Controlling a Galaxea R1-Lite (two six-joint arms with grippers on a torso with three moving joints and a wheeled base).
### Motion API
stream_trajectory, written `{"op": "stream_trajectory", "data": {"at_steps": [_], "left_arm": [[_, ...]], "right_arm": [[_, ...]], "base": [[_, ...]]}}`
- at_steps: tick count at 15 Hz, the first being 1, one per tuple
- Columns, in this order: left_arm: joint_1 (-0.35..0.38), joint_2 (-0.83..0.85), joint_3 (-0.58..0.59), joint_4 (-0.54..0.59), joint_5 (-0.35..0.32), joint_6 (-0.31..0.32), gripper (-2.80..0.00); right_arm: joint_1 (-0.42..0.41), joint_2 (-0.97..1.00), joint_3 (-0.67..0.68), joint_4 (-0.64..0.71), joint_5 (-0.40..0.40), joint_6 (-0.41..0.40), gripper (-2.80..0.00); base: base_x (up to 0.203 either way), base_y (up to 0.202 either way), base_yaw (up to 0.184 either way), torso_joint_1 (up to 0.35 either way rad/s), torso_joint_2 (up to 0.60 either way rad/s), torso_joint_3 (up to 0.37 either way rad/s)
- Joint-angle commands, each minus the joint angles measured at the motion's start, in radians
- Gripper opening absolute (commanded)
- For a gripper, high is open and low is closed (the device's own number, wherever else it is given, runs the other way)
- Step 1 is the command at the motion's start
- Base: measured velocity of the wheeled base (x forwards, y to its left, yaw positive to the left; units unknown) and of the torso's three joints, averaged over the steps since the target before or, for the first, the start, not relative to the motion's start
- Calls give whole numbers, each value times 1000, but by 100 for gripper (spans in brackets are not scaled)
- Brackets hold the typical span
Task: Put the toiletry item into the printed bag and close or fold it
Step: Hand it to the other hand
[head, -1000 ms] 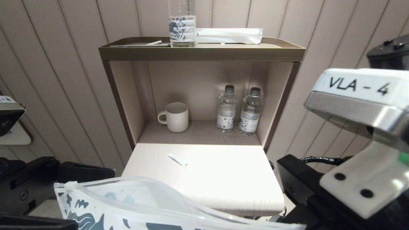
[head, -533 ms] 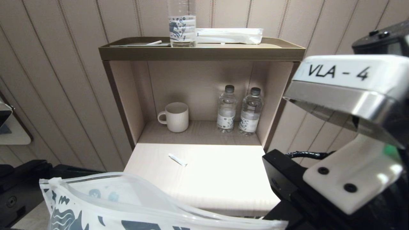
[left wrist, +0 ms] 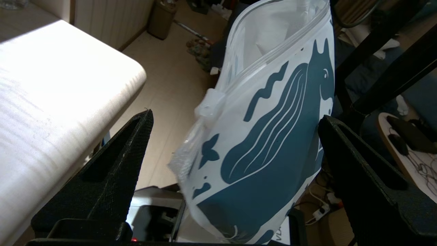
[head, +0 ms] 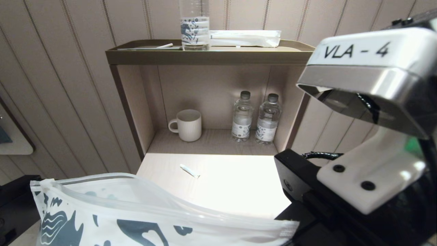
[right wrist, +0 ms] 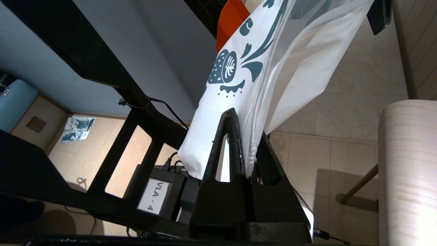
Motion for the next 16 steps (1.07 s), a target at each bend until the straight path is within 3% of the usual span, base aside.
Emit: {"op": "stream_trajectory", "data": {"at_steps": [1, 3, 4, 16], "left_arm": [[0, -6, -3, -1, -7, -2, 0], [-5, -7, -4, -1, -9, -6, 0], [-11, -12, -7, -1, -9, -8, -280], [-17, -40, 8, -5, -11, -19, -280]], "right_arm": [[3, 15, -8, 1, 4, -2, -280], [3, 15, -11, 1, 4, -2, -280], [3, 15, -14, 1, 2, -2, -280], [-11, 10, -14, 0, -6, -6, -280]], "base": [[0, 0, 0, 0, 0, 0], [0, 0, 0, 0, 0, 0], [0, 0, 0, 0, 0, 0], [0, 0, 0, 0, 0, 0]]}}
